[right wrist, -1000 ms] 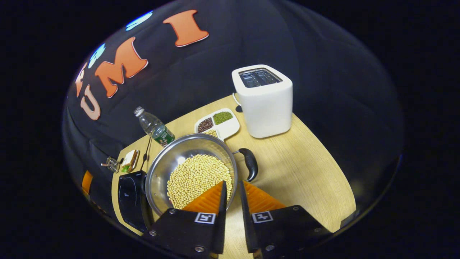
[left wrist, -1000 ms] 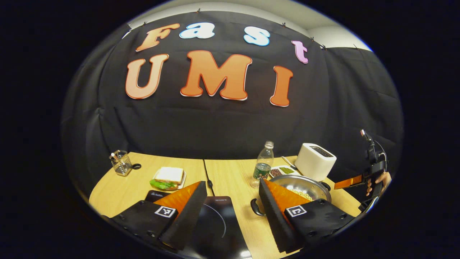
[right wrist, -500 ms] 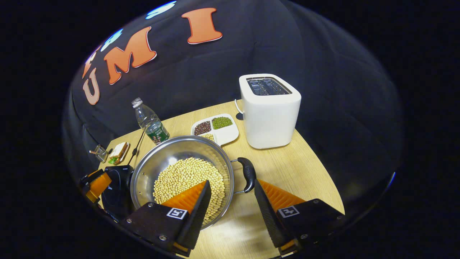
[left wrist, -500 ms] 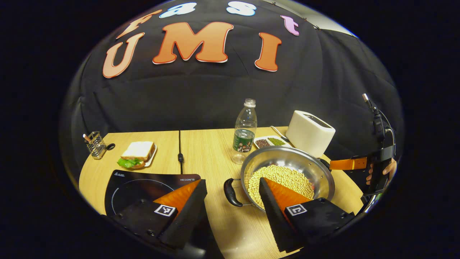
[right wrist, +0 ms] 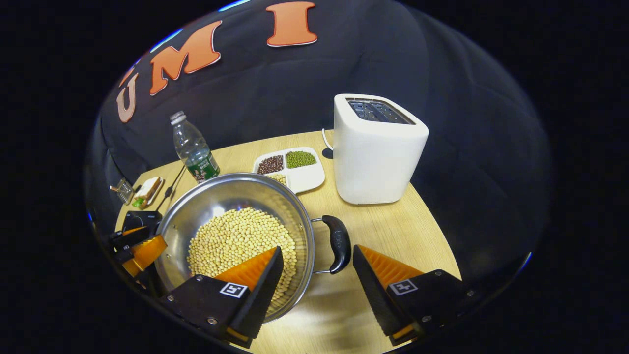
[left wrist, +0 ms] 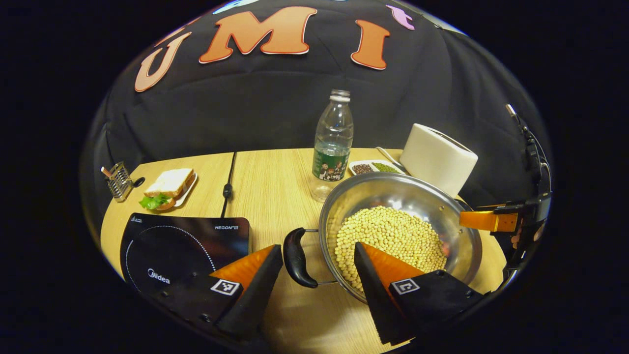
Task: First push the handle of the pot to place it horizontally, then grasp the pot with both hands and set it on the induction cooktop.
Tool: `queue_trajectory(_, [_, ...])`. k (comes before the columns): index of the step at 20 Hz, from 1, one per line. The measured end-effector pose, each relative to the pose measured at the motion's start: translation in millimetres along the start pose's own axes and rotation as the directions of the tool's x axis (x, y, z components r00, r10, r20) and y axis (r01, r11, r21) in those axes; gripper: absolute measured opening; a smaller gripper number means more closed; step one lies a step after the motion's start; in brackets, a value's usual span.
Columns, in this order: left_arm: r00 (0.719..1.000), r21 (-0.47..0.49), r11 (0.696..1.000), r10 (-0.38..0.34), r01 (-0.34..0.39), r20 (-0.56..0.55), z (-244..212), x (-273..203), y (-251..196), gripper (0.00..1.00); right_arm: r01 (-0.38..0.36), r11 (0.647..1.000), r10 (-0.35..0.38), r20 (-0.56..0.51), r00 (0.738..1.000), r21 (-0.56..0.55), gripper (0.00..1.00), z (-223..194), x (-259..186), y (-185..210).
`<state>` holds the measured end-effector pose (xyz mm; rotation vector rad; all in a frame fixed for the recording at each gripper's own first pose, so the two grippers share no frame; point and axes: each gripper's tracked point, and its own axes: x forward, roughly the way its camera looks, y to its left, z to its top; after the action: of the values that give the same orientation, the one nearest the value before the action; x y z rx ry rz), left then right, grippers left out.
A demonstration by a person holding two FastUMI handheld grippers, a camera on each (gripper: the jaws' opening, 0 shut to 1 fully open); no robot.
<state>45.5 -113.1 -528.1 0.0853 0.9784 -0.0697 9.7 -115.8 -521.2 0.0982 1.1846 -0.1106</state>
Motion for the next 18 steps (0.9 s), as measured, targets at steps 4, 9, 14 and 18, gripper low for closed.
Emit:
queue_trajectory(4, [0.999, 0.012, 0.999, 0.041, -0.04, -0.024, -6.4, 19.6, 6.4, 0.86, 0.022, 1.0, -0.023, -0.034, 0.999, -0.023, 0.89, -7.3, 14.2, -4.4])
queue_trajectory(9, [0.997, 0.037, 0.998, 0.053, -0.051, -0.047, -10.9, 35.2, 4.4, 0.86, 0.022, 0.999, -0.025, -0.08, 0.996, -0.03, 0.89, -18.9, 26.7, -1.3])
queue_trajectory(14, [0.996, 0.055, 0.996, 0.071, -0.068, -0.052, -11.8, 43.8, 5.7, 0.84, 0.049, 0.998, -0.053, -0.077, 0.996, -0.043, 0.88, -18.0, 39.2, -4.4])
queue_trajectory(18, [0.995, 0.072, 0.993, 0.094, -0.092, -0.037, -6.7, 52.4, 10.1, 0.82, 0.066, 0.995, -0.07, -0.047, 0.996, -0.074, 0.85, -12.8, 42.0, -0.8])
